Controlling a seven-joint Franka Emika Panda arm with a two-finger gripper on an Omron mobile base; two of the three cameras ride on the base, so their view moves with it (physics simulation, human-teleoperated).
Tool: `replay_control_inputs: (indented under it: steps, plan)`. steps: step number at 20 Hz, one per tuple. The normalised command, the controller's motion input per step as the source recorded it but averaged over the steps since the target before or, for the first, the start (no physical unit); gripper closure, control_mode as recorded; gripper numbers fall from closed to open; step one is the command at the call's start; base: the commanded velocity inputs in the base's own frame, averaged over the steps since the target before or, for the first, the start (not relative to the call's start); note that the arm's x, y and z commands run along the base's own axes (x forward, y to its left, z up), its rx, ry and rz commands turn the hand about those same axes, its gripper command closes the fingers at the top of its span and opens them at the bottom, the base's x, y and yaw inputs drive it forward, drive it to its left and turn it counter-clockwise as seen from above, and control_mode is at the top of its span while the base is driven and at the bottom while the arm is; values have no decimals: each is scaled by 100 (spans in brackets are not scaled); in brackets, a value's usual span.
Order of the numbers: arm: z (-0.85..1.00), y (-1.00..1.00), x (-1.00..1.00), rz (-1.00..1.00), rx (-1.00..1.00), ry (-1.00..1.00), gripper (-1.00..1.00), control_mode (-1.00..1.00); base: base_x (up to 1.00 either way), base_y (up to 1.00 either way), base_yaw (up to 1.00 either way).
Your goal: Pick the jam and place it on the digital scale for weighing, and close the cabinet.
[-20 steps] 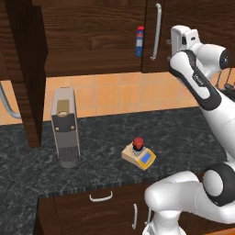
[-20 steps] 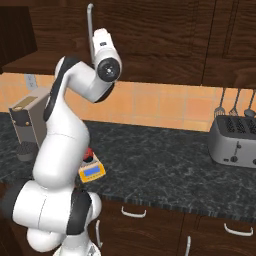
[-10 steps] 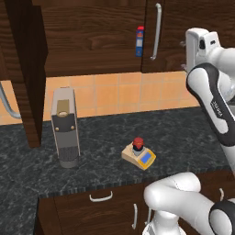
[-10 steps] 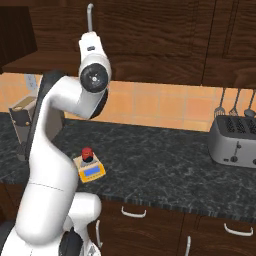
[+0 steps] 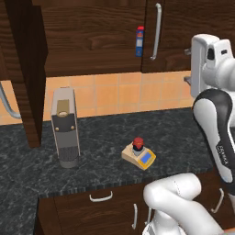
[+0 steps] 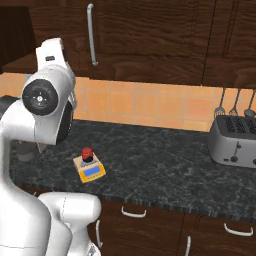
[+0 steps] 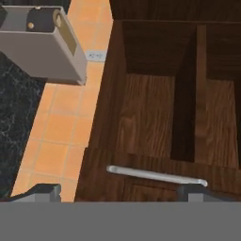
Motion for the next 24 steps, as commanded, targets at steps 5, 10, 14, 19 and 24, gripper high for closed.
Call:
replay_control_inputs:
  steps: [5,10,14,19,24]
  plan:
    - [-45,40,-53,-4,7,-13,-100,-100,0,0,0]
    - [-4,0,-29,0,0,-9,-100,-100,0,0,0]
    - [0,2,-58,0,0,-9,-100,-100,0,0,0]
    - [-6,50,-65,0,1,-8,-100,-100,0,0,0]
    - [-35,99,-80,-2,3,-13,-100,-100,0,0,0]
